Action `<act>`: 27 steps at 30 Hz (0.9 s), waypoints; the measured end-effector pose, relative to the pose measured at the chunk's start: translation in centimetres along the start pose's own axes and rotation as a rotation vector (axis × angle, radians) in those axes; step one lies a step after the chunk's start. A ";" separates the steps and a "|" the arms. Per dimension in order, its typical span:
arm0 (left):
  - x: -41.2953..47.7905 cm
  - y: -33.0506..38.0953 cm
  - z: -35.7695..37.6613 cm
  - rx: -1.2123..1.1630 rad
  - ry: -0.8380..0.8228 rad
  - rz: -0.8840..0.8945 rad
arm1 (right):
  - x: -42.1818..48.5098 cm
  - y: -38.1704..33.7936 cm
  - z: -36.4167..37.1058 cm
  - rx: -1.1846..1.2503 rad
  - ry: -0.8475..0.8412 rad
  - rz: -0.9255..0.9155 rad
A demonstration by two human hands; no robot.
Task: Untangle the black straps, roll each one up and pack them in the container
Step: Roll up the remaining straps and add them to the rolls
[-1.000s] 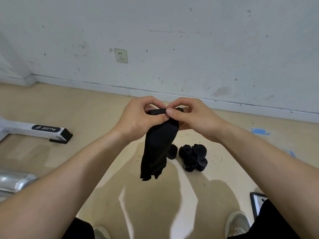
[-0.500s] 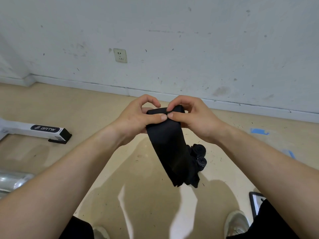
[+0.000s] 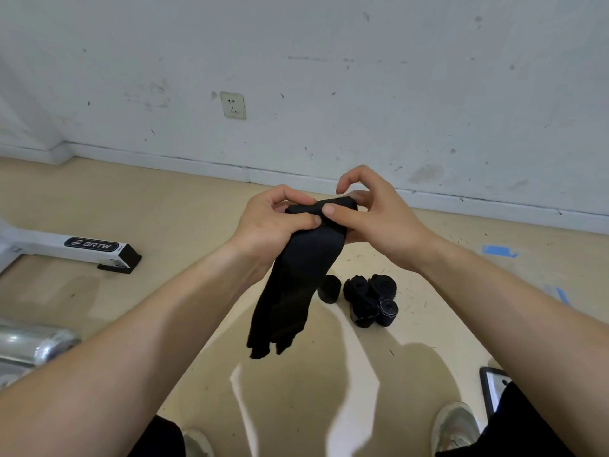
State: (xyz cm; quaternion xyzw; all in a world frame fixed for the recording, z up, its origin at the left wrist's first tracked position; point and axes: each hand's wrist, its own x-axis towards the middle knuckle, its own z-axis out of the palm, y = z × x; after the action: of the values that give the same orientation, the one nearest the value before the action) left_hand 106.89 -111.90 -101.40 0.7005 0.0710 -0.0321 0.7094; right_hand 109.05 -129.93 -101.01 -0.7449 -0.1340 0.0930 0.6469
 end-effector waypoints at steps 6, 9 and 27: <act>-0.1 -0.1 0.3 -0.108 0.003 -0.086 | 0.3 0.4 0.0 -0.090 0.088 -0.040; -0.1 0.2 0.3 -0.224 -0.070 -0.175 | 0.6 0.5 -0.2 -0.123 0.086 -0.047; 0.2 -0.2 -0.3 -0.154 0.006 -0.122 | 0.5 0.7 0.1 0.049 -0.030 0.134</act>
State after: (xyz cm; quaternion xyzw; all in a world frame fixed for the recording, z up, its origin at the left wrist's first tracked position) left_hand 107.08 -111.57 -101.61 0.6383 0.1180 -0.0678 0.7577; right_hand 109.60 -129.75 -101.73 -0.7345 -0.0914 0.1504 0.6554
